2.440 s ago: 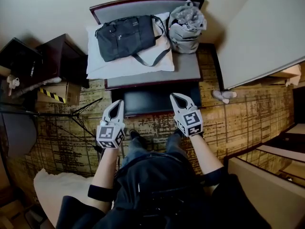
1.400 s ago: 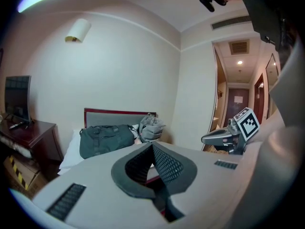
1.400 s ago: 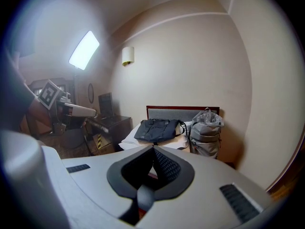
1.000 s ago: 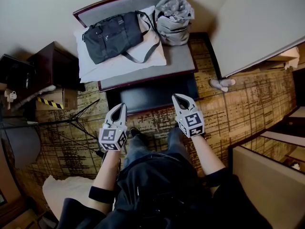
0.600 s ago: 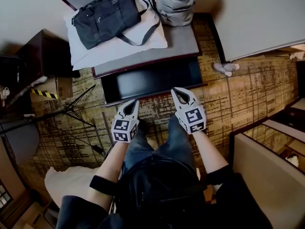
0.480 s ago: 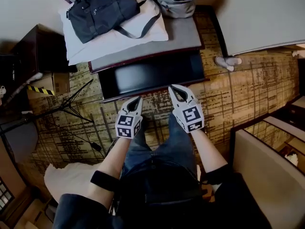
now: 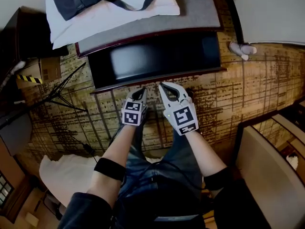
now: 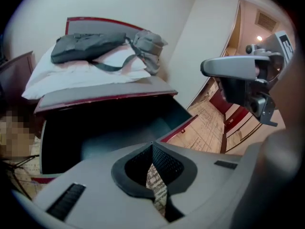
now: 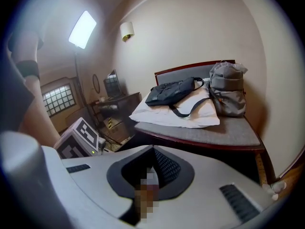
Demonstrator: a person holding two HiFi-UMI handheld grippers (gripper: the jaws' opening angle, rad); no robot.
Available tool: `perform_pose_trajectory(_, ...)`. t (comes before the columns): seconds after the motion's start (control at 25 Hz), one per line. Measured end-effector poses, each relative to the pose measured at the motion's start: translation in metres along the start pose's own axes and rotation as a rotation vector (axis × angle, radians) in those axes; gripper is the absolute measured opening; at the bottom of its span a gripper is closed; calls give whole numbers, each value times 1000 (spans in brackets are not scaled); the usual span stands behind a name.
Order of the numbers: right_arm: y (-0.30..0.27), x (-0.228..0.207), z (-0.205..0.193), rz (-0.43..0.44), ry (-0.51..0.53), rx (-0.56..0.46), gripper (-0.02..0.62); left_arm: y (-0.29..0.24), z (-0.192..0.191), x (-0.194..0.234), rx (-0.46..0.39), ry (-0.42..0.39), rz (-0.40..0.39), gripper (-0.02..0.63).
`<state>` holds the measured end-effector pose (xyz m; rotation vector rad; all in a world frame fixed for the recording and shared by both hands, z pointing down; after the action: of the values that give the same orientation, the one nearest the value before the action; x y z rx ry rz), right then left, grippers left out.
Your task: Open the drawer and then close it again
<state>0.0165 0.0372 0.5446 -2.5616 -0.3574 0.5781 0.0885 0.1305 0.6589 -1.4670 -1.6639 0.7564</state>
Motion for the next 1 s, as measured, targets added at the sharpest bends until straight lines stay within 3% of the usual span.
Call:
perform_pose_trajectory(0.52, -73, -36, -111, 14, -39, 38, 6, -123, -108, 8, 133, 120, 68, 1)
perform_pose_trajectory(1.0, -102, -53, -140, 30, -67, 37, 5, -168, -108, 25, 108, 243, 140, 1)
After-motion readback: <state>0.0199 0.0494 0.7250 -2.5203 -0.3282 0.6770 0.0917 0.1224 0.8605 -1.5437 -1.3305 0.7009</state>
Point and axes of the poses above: the fingertips, and each gripper's own axes: y backward along the fingers, x to its left, z out of its top, the point moved 5 cm from there along y, backward along the fingers, and after that the axes turned 12 degrees about z, right-handed, at the moved point
